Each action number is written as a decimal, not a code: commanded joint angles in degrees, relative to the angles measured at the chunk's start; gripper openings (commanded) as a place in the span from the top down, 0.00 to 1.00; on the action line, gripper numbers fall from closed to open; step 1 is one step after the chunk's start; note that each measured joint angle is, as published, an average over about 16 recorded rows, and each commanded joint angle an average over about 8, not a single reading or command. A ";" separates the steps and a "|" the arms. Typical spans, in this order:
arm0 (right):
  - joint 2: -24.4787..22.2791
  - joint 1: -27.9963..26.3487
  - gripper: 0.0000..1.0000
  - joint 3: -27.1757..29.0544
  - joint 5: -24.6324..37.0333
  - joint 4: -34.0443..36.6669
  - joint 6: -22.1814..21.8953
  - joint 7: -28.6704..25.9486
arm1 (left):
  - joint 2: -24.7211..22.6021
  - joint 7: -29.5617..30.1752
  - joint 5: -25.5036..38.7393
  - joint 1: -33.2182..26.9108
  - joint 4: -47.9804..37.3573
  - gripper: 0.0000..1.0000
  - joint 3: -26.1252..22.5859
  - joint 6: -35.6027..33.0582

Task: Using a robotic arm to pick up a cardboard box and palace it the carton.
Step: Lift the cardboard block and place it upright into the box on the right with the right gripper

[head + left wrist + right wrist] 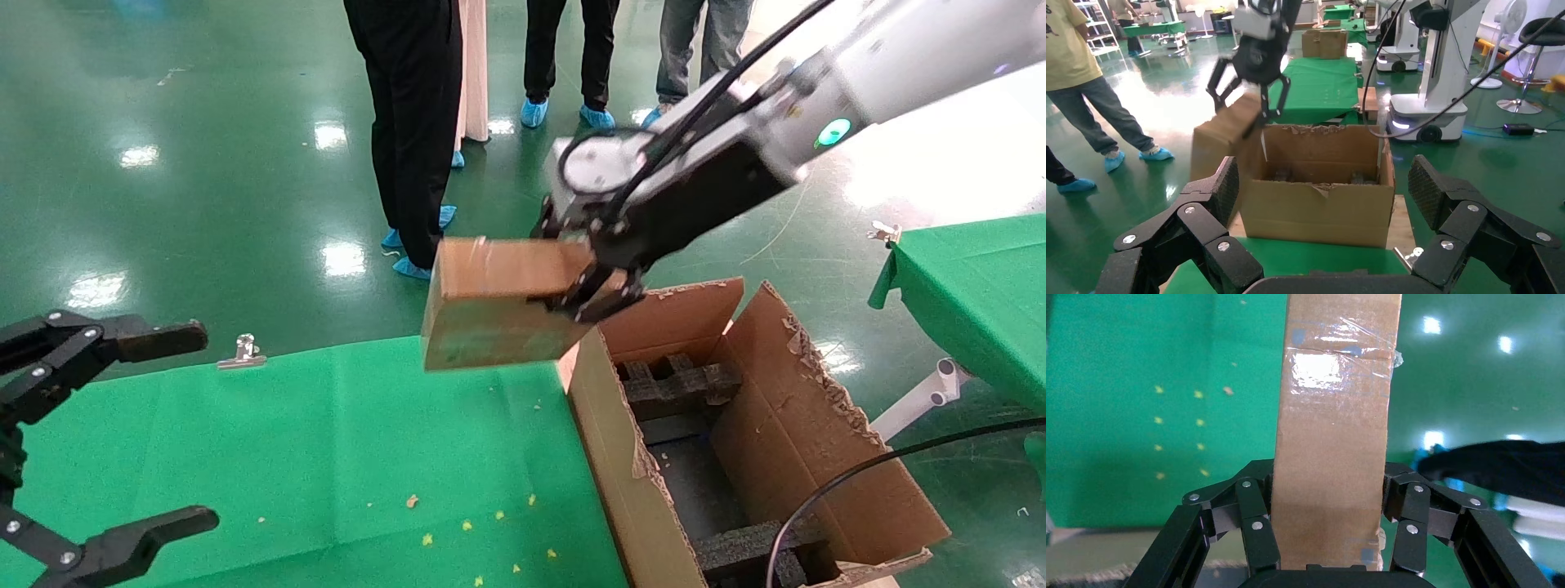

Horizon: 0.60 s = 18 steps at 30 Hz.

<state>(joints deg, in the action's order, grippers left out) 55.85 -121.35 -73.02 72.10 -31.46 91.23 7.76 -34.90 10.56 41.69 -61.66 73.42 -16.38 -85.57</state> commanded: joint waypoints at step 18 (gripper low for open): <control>-7.79 -11.55 1.00 -11.96 -0.78 6.67 0.17 4.59 | 0.03 -0.04 -0.05 -0.02 0.00 0.00 -0.07 0.03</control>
<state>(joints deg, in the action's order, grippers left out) 48.04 -132.64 -85.14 71.36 -25.02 91.39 12.06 -34.87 10.52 41.64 -61.68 73.42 -16.45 -85.54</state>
